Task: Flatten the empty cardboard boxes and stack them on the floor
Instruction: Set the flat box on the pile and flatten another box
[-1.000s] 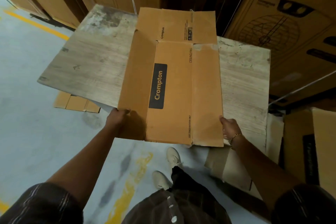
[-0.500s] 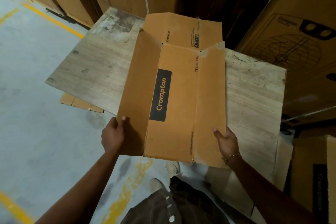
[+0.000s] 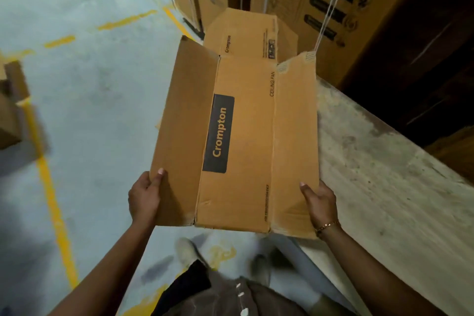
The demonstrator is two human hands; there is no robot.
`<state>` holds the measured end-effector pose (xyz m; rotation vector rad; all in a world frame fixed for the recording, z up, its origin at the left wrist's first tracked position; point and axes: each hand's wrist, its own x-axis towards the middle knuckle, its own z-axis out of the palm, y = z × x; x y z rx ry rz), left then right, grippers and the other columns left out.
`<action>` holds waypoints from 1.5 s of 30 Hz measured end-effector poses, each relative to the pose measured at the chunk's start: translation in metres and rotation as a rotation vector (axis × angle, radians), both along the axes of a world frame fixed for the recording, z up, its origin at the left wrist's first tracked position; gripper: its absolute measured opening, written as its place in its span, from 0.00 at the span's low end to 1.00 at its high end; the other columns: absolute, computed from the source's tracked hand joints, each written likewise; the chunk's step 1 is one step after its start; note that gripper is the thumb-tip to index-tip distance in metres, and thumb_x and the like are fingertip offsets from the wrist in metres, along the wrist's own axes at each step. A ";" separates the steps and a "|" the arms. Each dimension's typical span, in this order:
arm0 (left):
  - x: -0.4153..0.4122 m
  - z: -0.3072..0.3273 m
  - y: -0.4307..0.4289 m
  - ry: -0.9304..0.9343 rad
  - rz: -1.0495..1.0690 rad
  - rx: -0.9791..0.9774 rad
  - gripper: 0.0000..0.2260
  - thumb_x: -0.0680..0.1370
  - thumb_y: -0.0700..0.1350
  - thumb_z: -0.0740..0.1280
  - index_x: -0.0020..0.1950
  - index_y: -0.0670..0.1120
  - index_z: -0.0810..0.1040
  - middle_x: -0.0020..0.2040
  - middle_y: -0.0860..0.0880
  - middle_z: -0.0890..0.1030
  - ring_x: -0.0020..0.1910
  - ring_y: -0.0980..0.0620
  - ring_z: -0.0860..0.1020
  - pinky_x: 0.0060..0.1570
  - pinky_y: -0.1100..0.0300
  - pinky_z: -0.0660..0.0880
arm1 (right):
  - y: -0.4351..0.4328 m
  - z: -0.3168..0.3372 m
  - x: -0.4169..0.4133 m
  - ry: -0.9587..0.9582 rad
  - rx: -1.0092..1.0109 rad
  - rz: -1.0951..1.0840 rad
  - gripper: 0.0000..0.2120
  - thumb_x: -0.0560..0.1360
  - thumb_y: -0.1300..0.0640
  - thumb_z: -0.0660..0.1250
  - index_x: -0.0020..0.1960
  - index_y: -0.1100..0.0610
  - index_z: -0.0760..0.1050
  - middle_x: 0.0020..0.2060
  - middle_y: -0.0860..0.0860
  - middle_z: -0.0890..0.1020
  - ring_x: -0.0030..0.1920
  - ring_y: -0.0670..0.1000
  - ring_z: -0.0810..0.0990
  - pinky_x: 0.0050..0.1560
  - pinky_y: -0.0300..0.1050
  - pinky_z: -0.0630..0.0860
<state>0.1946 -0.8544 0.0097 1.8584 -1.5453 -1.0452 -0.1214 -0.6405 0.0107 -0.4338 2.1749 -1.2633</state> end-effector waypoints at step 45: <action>0.013 -0.087 -0.774 -0.293 -0.361 0.061 0.20 0.82 0.62 0.58 0.50 0.45 0.77 0.51 0.42 0.82 0.51 0.37 0.79 0.56 0.39 0.76 | -0.695 -0.106 0.119 -0.085 0.172 -0.334 0.13 0.78 0.57 0.68 0.61 0.60 0.79 0.54 0.53 0.83 0.53 0.51 0.79 0.52 0.38 0.70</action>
